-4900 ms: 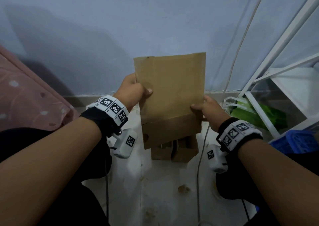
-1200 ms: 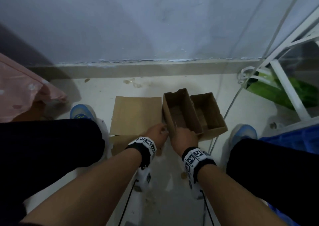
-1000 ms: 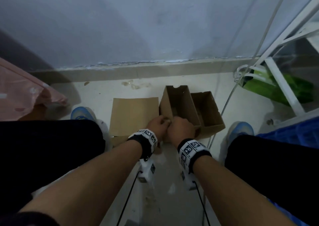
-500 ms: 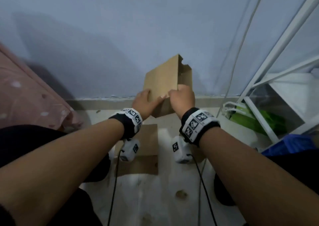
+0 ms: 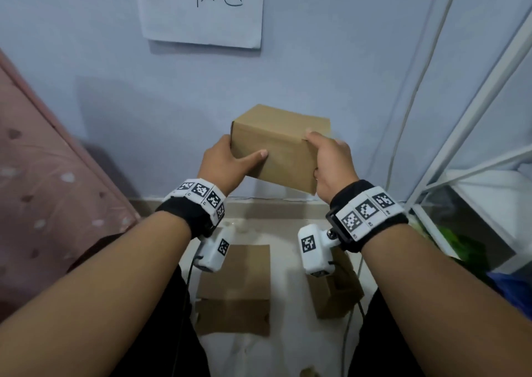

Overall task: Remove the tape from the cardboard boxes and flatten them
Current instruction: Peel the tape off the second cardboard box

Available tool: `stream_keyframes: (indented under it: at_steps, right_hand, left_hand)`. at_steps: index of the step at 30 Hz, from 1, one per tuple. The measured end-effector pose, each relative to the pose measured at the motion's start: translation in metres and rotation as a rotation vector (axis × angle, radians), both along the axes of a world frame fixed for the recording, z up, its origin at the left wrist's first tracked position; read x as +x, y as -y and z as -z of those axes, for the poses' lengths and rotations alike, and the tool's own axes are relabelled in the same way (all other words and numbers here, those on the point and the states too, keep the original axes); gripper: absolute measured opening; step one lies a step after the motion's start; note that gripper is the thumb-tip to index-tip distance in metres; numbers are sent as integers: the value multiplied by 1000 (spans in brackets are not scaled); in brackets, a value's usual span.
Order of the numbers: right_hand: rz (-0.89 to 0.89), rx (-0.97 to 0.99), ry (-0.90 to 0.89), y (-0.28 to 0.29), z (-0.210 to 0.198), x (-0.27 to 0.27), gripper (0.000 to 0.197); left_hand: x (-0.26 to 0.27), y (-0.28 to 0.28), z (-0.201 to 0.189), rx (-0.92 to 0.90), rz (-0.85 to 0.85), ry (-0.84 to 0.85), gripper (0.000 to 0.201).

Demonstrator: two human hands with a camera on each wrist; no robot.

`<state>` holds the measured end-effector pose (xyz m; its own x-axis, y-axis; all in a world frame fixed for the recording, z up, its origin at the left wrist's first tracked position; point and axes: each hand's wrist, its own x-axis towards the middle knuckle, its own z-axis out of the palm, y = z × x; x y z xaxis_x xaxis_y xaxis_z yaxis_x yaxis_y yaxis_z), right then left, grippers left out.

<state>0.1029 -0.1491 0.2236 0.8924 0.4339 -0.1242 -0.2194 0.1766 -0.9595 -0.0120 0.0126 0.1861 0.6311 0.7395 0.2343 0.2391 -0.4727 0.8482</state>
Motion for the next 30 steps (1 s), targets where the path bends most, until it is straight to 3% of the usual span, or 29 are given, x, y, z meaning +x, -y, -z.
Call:
stream_keyframes:
  at_steps: [3,6,10,15,19,24,30]
  right_hand:
    - [29,-11,-7,-7,4,-2,24]
    - [53,-4,-24,-8,3,4,12]
    - [55,4,-20,-8,3,8,9]
    - [52,11,-27,-13,7,3,9]
    - [65,11,-37,-17,12,0,17]
    - [91,14,-17,-17,11,-1,8]
    - [88,0,-1,-16,11,-4,11]
  left_hand:
    - [-1,-2,-6,85,-17,-39,58]
    - [-5,-1,-9,174,8,-119,53]
    - [-7,3,-11,204,33,-176,61]
    - [-8,4,-12,146,-30,-155,52]
    - [-5,6,-14,115,-77,-163,60]
    - [-3,9,-18,94,-80,-161,63]
    - [-1,11,-20,119,-107,-185,61]
